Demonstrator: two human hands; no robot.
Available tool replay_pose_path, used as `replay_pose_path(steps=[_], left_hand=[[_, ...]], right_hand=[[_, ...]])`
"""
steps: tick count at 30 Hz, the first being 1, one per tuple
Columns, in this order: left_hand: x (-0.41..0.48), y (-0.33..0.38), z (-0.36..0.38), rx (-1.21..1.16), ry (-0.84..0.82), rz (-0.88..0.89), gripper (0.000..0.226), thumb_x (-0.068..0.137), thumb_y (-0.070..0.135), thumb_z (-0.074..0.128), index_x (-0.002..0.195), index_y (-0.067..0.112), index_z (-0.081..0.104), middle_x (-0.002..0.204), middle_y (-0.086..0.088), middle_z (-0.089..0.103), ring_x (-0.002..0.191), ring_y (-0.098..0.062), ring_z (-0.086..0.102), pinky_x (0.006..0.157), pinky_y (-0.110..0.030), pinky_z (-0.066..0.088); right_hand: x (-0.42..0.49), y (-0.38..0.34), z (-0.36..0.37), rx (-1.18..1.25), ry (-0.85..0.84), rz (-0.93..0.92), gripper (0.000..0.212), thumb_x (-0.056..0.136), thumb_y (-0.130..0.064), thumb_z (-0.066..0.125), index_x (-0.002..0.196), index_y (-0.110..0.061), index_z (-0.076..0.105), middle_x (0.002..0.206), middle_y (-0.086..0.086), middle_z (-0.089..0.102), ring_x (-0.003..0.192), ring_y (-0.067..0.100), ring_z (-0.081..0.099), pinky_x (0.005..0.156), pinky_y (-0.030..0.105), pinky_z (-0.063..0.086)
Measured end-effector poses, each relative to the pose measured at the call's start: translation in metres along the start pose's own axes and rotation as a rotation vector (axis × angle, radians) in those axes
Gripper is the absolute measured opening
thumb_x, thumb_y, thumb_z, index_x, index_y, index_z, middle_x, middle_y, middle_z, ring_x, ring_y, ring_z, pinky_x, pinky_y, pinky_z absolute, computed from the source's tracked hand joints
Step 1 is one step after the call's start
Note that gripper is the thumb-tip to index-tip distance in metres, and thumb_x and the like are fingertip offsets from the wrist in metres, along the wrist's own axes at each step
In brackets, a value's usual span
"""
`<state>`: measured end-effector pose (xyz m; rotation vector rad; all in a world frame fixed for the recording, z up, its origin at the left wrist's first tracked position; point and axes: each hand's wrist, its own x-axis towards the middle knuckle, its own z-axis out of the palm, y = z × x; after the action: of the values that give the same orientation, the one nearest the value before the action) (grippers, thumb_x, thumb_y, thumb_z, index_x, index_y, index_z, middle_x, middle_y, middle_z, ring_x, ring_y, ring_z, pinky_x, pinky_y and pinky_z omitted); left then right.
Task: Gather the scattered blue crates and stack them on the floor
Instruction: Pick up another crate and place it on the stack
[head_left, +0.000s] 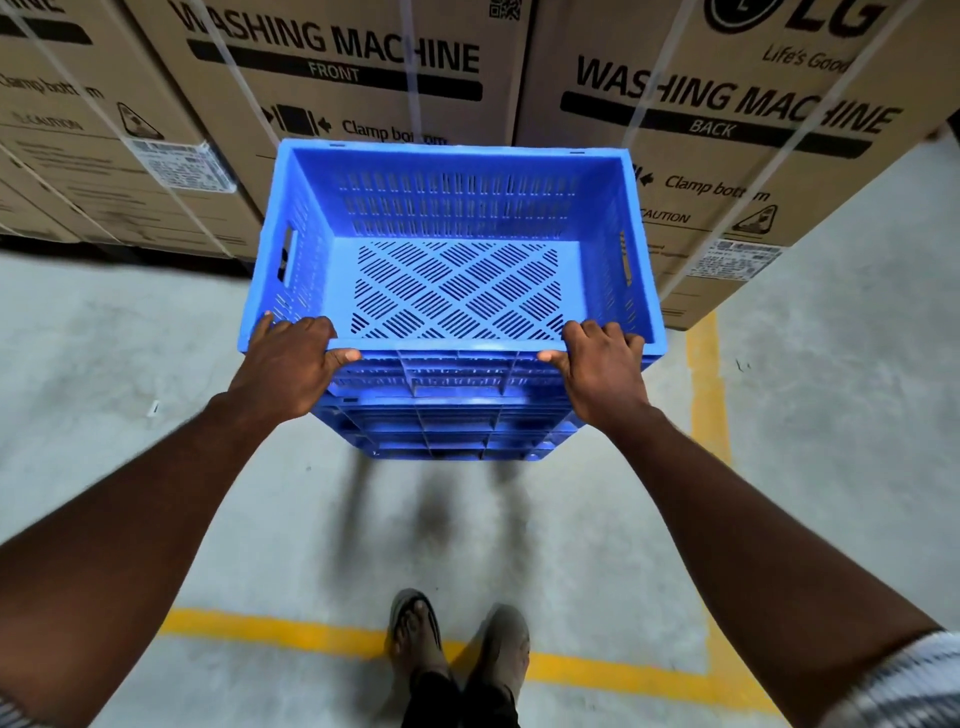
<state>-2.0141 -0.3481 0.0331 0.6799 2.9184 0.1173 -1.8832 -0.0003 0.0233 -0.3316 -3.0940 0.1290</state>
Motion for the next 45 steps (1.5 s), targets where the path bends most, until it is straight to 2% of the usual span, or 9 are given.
replay_pose_path(steps=[3,7,15,22,25,29,32,37,45], left_hand=[[-0.001,-0.007,0.003,0.002,0.0,0.045,0.048,0.089,0.064,0.034,0.091,0.018,0.048,0.095,-0.011,0.065,0.095,-0.039,0.059,0.098,-0.049,0.034],[-0.007,-0.009,0.009,-0.012,0.023,0.068,0.053,0.085,0.071,0.024,0.086,0.022,0.043,0.086,-0.007,0.062,0.086,-0.038,0.058,0.088,-0.047,0.039],[-0.026,-0.001,0.01,-0.002,0.015,0.021,0.045,0.091,0.056,0.047,0.1,0.012,0.054,0.098,-0.012,0.065,0.094,-0.041,0.057,0.091,-0.047,0.038],[-0.035,0.003,0.01,-0.017,0.025,-0.037,0.05,0.089,0.063,0.039,0.097,0.015,0.055,0.097,-0.01,0.066,0.094,-0.039,0.058,0.097,-0.047,0.034],[-0.035,0.012,0.011,-0.007,0.086,-0.084,0.047,0.092,0.058,0.042,0.106,0.017,0.058,0.108,-0.011,0.064,0.107,-0.041,0.055,0.108,-0.054,0.026],[-0.032,0.036,0.014,-0.078,0.194,-0.095,0.046,0.094,0.051,0.047,0.127,0.019,0.054,0.132,-0.01,0.052,0.129,-0.035,0.041,0.112,-0.063,0.013],[-0.033,0.043,0.023,-0.081,0.19,-0.134,0.049,0.094,0.052,0.046,0.133,0.021,0.048,0.147,-0.011,0.038,0.141,-0.034,0.025,0.113,-0.063,0.002],[-0.024,0.037,0.033,-0.076,0.16,-0.18,0.054,0.09,0.056,0.05,0.129,0.018,0.047,0.149,-0.011,0.031,0.145,-0.037,0.013,0.112,-0.065,0.0],[-0.011,0.02,0.03,-0.019,0.136,-0.166,0.055,0.083,0.058,0.06,0.123,0.021,0.052,0.149,-0.01,0.033,0.143,-0.039,0.017,0.111,-0.066,0.005]], right_hand=[[-0.013,-0.002,0.004,-0.004,0.019,0.001,0.045,0.097,-0.056,0.037,0.1,-0.014,0.053,0.098,0.008,0.061,0.09,0.032,0.052,0.079,0.043,0.033],[-0.015,0.003,0.001,-0.007,-0.002,-0.01,0.045,0.097,-0.057,0.036,0.104,-0.015,0.053,0.105,0.006,0.061,0.095,0.031,0.051,0.082,0.044,0.033],[-0.028,0.003,0.002,-0.008,-0.015,-0.013,0.049,0.096,-0.059,0.032,0.108,-0.016,0.053,0.109,0.005,0.06,0.097,0.03,0.051,0.082,0.044,0.034],[-0.034,0.003,0.002,0.06,0.005,0.0,0.052,0.095,-0.062,0.033,0.102,-0.015,0.053,0.104,0.007,0.059,0.095,0.029,0.05,0.084,0.045,0.034],[-0.032,0.005,0.002,0.093,0.064,-0.005,0.053,0.096,-0.063,0.031,0.095,-0.015,0.052,0.098,0.008,0.056,0.09,0.03,0.049,0.085,0.046,0.034],[-0.024,0.008,0.002,0.015,0.095,-0.043,0.051,0.095,-0.061,0.036,0.109,-0.015,0.052,0.109,0.009,0.053,0.096,0.031,0.049,0.092,0.047,0.035],[-0.025,0.013,0.003,-0.021,0.118,-0.075,0.041,0.098,-0.052,0.039,0.107,-0.014,0.053,0.104,0.009,0.056,0.091,0.031,0.052,0.085,0.045,0.037],[-0.021,0.005,0.001,0.0,0.084,0.034,0.021,0.096,-0.032,0.049,0.098,-0.011,0.053,0.096,0.011,0.058,0.088,0.032,0.05,0.077,0.041,0.032],[-0.026,-0.016,0.008,-0.054,0.095,0.117,0.013,0.09,-0.022,0.055,0.095,-0.011,0.054,0.093,0.012,0.059,0.085,0.034,0.051,0.074,0.041,0.035]])
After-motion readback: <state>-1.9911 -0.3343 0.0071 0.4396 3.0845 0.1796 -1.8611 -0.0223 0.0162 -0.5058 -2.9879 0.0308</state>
